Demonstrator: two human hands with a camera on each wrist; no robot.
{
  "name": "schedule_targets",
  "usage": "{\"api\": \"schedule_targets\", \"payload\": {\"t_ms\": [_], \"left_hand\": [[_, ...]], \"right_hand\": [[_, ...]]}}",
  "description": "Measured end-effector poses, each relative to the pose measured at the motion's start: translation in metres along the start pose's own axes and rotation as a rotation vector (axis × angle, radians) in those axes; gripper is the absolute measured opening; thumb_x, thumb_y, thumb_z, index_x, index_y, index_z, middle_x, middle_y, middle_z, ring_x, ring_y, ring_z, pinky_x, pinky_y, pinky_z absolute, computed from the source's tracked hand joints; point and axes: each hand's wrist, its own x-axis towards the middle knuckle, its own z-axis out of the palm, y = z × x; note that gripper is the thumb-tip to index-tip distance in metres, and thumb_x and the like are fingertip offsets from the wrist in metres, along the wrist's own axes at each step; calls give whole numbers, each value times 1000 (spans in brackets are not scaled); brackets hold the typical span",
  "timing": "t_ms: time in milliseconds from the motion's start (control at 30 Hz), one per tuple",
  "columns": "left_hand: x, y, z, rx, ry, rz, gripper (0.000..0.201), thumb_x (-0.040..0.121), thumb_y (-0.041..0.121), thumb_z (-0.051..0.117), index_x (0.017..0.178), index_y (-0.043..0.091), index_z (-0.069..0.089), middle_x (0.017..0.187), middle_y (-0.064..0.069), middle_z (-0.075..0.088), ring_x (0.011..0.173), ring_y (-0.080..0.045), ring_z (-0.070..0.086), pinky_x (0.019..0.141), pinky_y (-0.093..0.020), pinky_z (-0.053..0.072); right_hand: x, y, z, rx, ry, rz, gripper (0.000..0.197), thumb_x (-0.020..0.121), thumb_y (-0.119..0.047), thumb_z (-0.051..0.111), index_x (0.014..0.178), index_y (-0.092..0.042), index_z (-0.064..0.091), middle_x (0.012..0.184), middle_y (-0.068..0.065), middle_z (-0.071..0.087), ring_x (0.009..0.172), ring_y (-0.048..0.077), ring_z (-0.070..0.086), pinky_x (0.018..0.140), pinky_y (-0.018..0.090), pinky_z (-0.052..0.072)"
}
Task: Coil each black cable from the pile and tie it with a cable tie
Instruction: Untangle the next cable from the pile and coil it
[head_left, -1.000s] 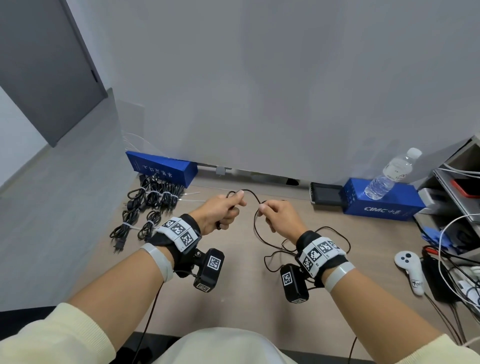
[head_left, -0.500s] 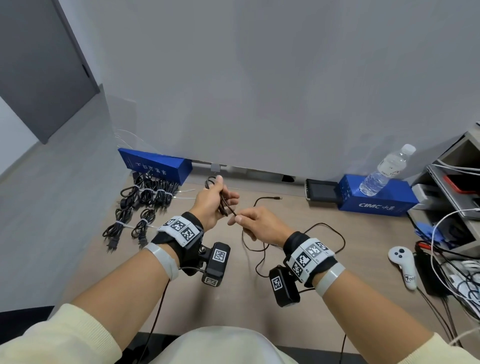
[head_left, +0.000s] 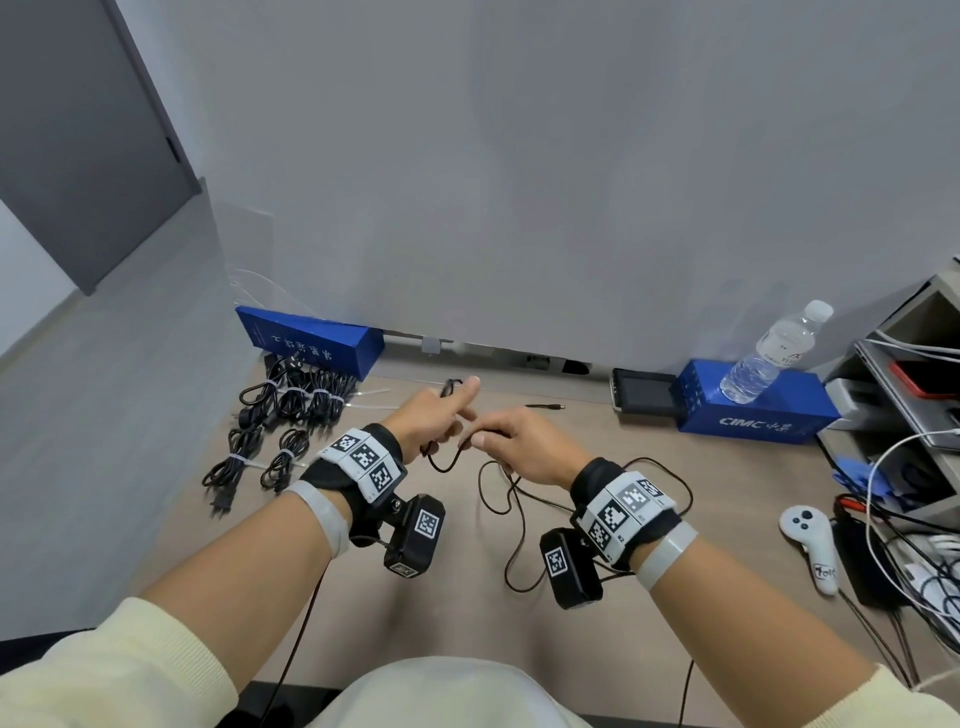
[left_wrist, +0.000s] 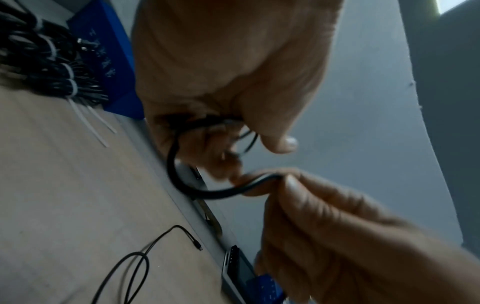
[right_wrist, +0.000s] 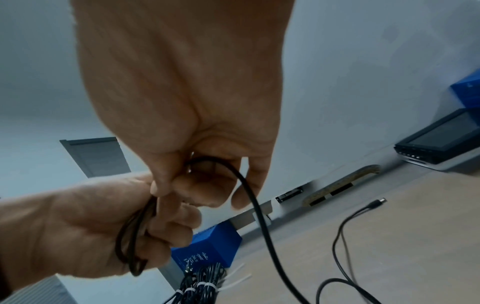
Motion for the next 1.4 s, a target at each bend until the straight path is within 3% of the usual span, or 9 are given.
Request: {"api": "schedule_targets", "payload": {"t_ms": [133, 200, 300, 433, 633, 900, 1167, 1300, 1400], "left_hand": [[-4, 5, 6, 162, -251, -35, 77, 88, 80, 30, 97, 13, 67, 68, 0, 63, 55, -9, 46, 46, -22, 33], [-7, 8, 4, 231, -346, -38, 62, 94, 69, 43, 102, 12, 66, 67, 2, 60, 53, -8, 44, 45, -20, 33], [-6, 8, -2, 268, -421, -31, 30, 98, 39, 60, 97, 9, 66, 56, 4, 49, 51, -10, 45, 46, -20, 35], [-2, 8, -9, 93, -399, 17, 31, 107, 29, 45, 93, 6, 60, 47, 5, 44, 61, -16, 69, 54, -22, 40], [7, 9, -22, -293, -279, -57, 39, 108, 38, 37, 83, 14, 54, 48, 7, 33, 36, -7, 26, 37, -20, 22], [10, 18, 2, -324, -62, -54, 45, 100, 44, 55, 118, 4, 66, 55, 5, 35, 43, -9, 27, 42, -21, 23], [12, 24, 10, -377, 102, -2, 36, 103, 41, 51, 79, 15, 60, 68, 1, 55, 52, -12, 46, 50, -25, 35], [10, 27, 10, -746, 131, -4, 37, 106, 39, 42, 80, 15, 50, 71, -5, 66, 63, -20, 65, 55, -31, 51], [14, 30, -2, -1041, 142, -27, 38, 105, 44, 43, 80, 16, 50, 61, 0, 50, 48, -14, 50, 49, -28, 51]], "right_hand": [[11, 2, -5, -23, 150, 29, 16, 96, -22, 61, 83, -21, 68, 72, -8, 68, 67, 6, 59, 64, 27, 47], [15, 5, -6, -18, 207, 72, 20, 94, -20, 64, 74, -23, 61, 72, -1, 68, 67, 14, 57, 66, 35, 48], [17, 10, -9, 56, 314, 86, 20, 87, -32, 75, 75, -21, 64, 71, 2, 68, 62, 10, 53, 60, 29, 45], [24, 26, -22, 108, 459, 123, 21, 87, -38, 74, 75, -21, 67, 65, -4, 56, 62, 10, 48, 64, 35, 45], [17, 55, -35, 32, 514, 206, 18, 91, -37, 68, 82, -22, 73, 75, -4, 68, 67, 10, 56, 69, 36, 48], [15, 19, -17, 13, 198, 177, 25, 97, -24, 56, 79, -20, 73, 61, -7, 55, 59, 13, 50, 62, 31, 43], [13, -7, -8, 60, 105, 40, 25, 100, -23, 53, 86, -17, 72, 65, -13, 56, 58, 2, 49, 61, 21, 40], [14, -6, -6, 128, 87, 34, 26, 103, -18, 49, 96, -13, 73, 59, -10, 51, 50, 5, 44, 54, 21, 40], [11, 3, -6, 114, 48, 68, 27, 104, -19, 47, 97, -17, 73, 65, -2, 50, 55, 13, 48, 57, 24, 43]]}}
